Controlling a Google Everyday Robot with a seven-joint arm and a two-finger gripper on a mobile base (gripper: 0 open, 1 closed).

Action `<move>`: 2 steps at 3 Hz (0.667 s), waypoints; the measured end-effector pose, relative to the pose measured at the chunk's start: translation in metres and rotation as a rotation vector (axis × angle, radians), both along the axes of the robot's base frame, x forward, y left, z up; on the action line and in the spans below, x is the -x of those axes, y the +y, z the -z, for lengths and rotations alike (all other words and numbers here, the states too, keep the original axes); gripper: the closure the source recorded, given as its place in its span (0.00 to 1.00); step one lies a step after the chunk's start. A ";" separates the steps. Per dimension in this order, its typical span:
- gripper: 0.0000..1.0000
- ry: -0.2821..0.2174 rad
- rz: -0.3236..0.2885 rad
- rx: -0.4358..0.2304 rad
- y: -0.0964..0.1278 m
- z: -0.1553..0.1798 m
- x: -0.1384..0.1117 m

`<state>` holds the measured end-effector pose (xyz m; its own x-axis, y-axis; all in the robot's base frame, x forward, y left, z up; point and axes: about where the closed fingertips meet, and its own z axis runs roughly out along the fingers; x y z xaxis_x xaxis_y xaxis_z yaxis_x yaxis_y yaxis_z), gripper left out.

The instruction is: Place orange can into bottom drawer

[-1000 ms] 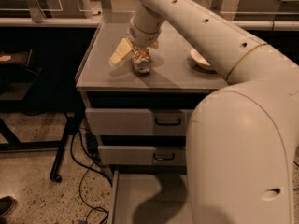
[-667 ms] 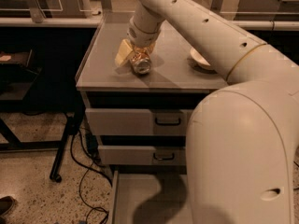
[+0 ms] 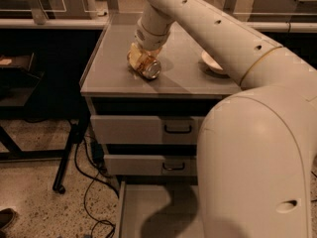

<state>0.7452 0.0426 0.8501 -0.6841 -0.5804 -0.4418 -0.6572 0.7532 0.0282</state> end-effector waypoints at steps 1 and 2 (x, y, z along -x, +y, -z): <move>1.00 0.000 0.003 -0.003 0.000 0.000 0.001; 1.00 0.001 0.011 -0.008 -0.001 0.000 0.002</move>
Offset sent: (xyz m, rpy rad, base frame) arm -0.0045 -0.0064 0.0068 0.0195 -0.0071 -0.0268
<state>0.7433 0.0412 0.8499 -0.6908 -0.5696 -0.4455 -0.6492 0.7598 0.0352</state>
